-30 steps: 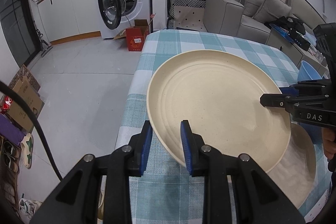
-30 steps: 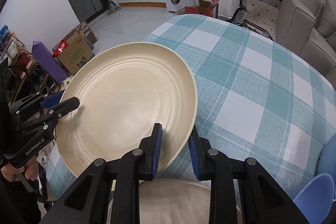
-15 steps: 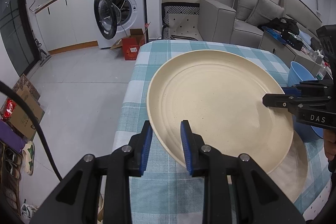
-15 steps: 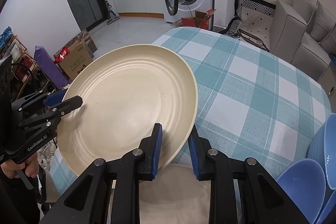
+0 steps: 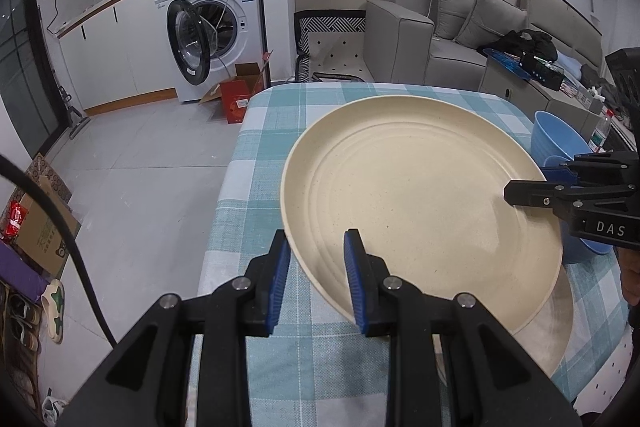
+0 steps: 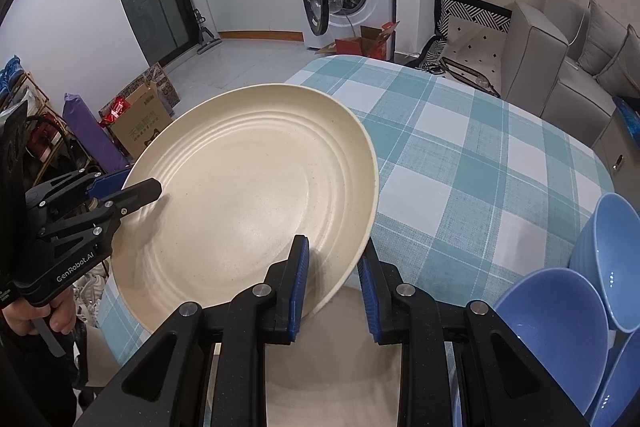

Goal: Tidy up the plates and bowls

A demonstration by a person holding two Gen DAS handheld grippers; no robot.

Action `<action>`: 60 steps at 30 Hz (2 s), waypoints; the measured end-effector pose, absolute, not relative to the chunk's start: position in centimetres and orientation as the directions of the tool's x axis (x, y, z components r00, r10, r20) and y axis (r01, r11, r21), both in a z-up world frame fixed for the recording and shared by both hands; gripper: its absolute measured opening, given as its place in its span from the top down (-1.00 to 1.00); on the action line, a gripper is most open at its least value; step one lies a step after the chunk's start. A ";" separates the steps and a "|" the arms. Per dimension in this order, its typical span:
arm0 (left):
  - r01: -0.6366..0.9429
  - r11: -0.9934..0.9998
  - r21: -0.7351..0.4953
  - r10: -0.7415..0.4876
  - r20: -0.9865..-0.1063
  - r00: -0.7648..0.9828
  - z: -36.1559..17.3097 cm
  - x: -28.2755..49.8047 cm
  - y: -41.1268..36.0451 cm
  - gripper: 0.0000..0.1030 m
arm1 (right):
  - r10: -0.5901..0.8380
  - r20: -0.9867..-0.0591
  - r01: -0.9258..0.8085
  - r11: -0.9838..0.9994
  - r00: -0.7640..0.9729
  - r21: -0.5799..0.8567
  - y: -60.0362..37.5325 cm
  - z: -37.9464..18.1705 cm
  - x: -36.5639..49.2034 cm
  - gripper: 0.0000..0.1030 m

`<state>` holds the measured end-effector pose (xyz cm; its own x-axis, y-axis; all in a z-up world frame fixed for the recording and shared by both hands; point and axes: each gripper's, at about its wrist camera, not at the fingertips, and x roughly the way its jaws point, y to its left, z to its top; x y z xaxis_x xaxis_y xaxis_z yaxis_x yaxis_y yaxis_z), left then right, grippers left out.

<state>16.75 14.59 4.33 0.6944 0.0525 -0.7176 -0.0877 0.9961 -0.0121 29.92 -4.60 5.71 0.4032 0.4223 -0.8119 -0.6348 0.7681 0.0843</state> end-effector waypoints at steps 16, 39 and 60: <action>-0.062 0.998 -0.017 0.031 -0.719 0.694 4.4 15.5 13.2 0.50 | 0.384 -0.830 -0.634 0.772 0.405 0.048 -6.0 5.4 27.4 0.52; -0.012 1.000 -0.014 -0.002 -0.731 0.682 3.5 13.4 10.6 0.50 | 0.366 -0.848 -0.620 0.783 0.383 0.058 -9.3 3.6 23.6 0.52; 0.058 0.998 -0.021 -0.054 -0.757 0.651 1.7 12.9 8.3 0.50 | 0.341 -0.862 -0.573 0.816 0.375 0.073 -12.3 1.6 20.0 0.52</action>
<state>12.87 8.32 1.66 0.6511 -0.0536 -0.7571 0.0576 0.9981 -0.0212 19.98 -12.31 1.63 0.3754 0.3411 -0.8618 -0.5735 0.8159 0.0731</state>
